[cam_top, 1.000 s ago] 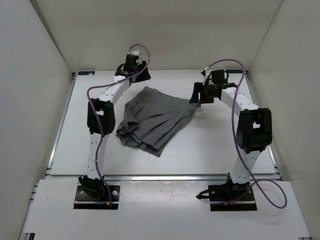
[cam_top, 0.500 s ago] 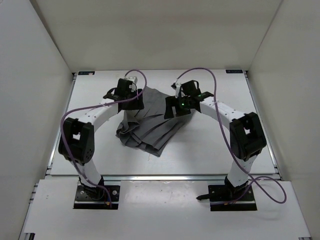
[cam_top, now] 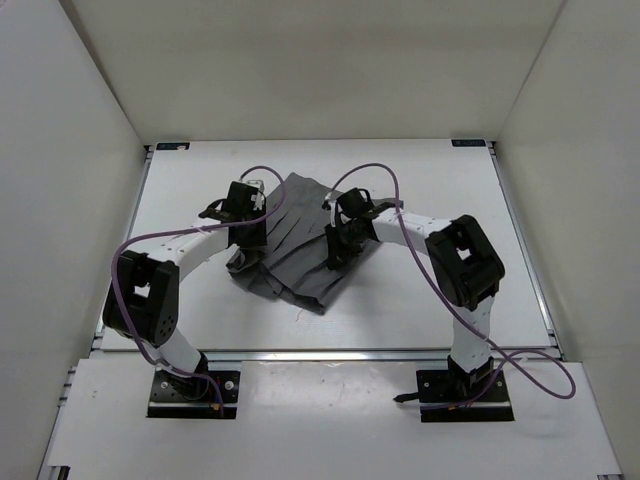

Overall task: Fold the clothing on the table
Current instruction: Flatten the skirt out

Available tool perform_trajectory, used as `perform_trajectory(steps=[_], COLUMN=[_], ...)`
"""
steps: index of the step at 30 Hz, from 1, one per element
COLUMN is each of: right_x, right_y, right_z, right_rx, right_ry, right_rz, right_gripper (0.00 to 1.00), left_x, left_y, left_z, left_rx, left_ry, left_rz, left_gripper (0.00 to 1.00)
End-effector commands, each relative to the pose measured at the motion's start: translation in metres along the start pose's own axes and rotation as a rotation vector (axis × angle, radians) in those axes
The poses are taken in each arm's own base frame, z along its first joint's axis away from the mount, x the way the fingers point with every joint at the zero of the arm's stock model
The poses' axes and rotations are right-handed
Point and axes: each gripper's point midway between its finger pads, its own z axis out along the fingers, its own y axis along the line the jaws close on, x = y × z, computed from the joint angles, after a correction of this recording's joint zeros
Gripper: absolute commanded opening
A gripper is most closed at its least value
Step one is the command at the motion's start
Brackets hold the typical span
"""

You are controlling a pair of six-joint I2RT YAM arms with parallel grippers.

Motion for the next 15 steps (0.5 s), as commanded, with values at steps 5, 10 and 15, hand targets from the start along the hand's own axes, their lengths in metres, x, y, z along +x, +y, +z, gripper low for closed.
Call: perform_trajectory(steps=[5,10,15], right_x=[0.059,0.088,0.060], right_y=[-0.049,-0.094,-0.095], right_z=[-0.054,-0.116,-0.161], right_rx=[0.195,0.279,0.272], right_ry=[0.055,-0.024,-0.198], right_rz=[0.068,0.234,0.257], right_gripper=[0.00,0.03,0.30], left_x=[-0.010,0.001,0.011], left_y=[-0.013,-0.018,-0.030], left_z=[-0.010,-0.005,-0.003], left_rx=[0.045,0.069,0.087], left_ry=[-0.054,-0.022,0.009], left_rz=[0.017,0.023,0.044], left_gripper=[0.41,0.41,0.30])
